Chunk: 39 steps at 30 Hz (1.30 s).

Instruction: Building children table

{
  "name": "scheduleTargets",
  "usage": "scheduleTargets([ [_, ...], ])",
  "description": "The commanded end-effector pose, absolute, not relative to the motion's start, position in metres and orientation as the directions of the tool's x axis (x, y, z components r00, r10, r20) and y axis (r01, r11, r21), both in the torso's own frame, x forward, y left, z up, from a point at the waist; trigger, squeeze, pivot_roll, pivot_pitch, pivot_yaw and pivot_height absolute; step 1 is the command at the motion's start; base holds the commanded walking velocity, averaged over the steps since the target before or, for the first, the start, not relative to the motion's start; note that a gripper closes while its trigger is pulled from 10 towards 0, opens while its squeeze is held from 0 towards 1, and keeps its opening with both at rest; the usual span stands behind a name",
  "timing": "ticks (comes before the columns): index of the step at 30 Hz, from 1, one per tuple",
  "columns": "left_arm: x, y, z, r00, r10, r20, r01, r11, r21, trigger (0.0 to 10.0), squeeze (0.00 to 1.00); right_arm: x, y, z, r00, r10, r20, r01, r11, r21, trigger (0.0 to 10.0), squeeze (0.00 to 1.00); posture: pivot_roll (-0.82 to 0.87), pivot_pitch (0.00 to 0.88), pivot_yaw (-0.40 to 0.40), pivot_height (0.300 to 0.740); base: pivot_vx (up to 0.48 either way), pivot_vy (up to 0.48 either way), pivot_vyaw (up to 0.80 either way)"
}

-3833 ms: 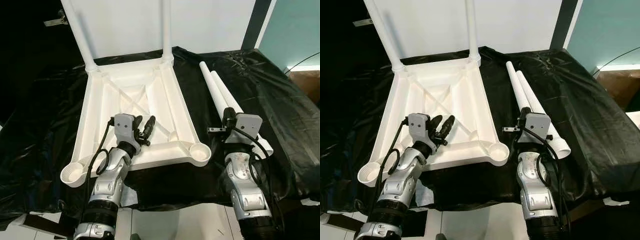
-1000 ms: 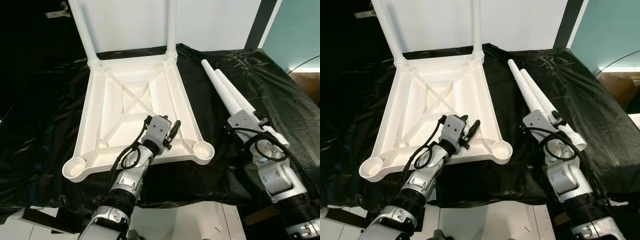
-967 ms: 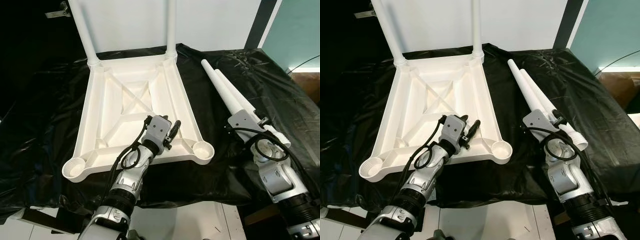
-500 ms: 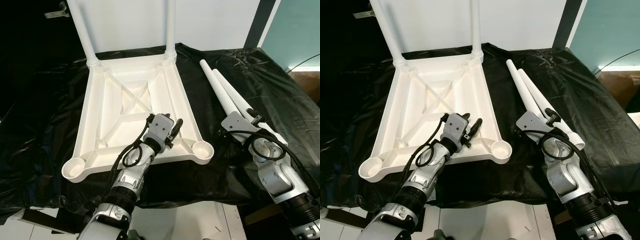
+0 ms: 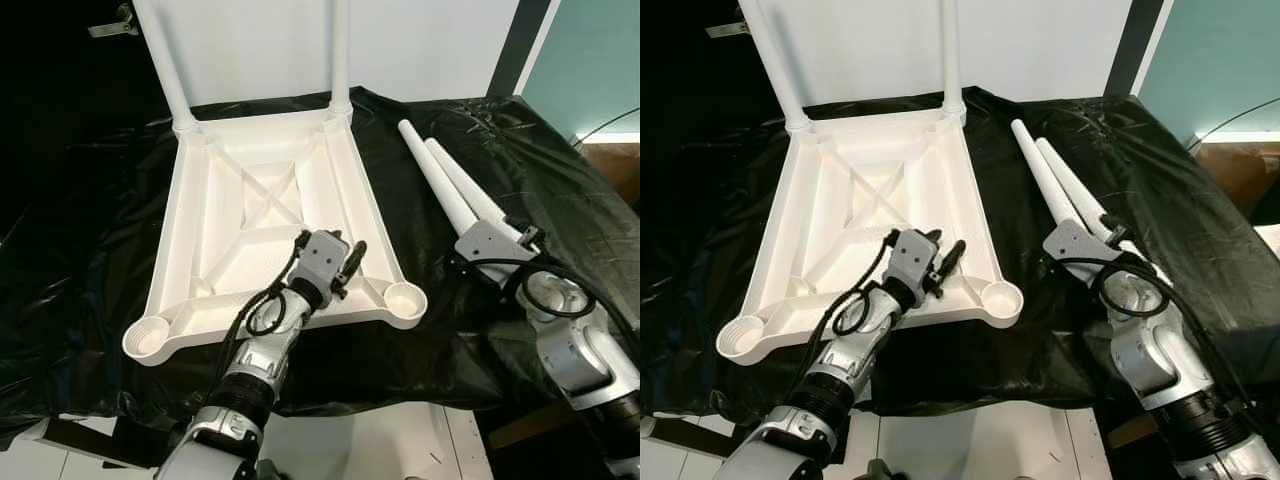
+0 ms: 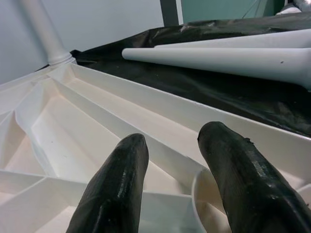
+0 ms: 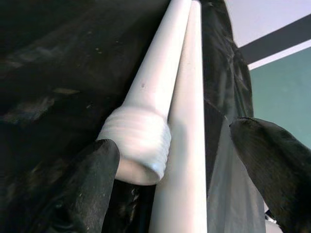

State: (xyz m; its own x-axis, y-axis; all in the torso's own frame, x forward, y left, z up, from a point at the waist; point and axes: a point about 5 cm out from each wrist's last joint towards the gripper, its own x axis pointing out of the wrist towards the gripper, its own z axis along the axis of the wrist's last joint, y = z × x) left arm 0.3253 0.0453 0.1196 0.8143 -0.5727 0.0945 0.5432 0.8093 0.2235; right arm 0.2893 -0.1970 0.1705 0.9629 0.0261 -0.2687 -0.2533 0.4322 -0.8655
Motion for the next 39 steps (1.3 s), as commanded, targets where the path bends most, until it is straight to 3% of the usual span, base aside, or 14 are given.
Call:
scheduleTargets([
  [1, 0.326, 0.044, 0.118, 0.831, -0.548, 0.1, 0.514, 0.823, 0.241, 10.0, 0.0, 0.283, -0.197, 0.17, 0.955, 0.029, -0.295, -0.279, 0.425, -0.861, 10.0, 0.0, -0.15, 0.048, 0.023, 0.74, 0.0, 0.0, 0.0],
  [12, 0.325, 0.041, 0.116, 0.83, -0.549, 0.096, 0.514, 0.821, 0.249, 10.0, 0.0, 0.27, -0.201, 0.167, 0.921, 0.045, -0.387, -0.371, 0.403, -0.837, 10.0, 0.0, -0.17, 0.058, 0.012, 0.74, 0.0, 0.0, 0.0],
  [23, 0.324, 0.042, 0.113, 0.837, -0.539, 0.093, 0.504, 0.826, 0.252, 10.0, 0.0, 0.285, -0.209, 0.158, 0.917, 0.027, -0.398, -0.383, 0.337, -0.86, 10.0, 0.0, -0.15, 0.056, -0.007, 0.74, 0.0, 0.0, 0.0],
  [39, 0.323, 0.046, 0.11, 0.85, -0.518, 0.095, 0.479, 0.837, 0.265, 10.0, 0.0, 0.309, -0.175, 0.17, 0.915, 0.168, -0.368, -0.402, 0.281, -0.872, 10.0, 0.0, -0.11, 0.036, -0.042, 0.74, 0.0, 0.0, 0.0],
])
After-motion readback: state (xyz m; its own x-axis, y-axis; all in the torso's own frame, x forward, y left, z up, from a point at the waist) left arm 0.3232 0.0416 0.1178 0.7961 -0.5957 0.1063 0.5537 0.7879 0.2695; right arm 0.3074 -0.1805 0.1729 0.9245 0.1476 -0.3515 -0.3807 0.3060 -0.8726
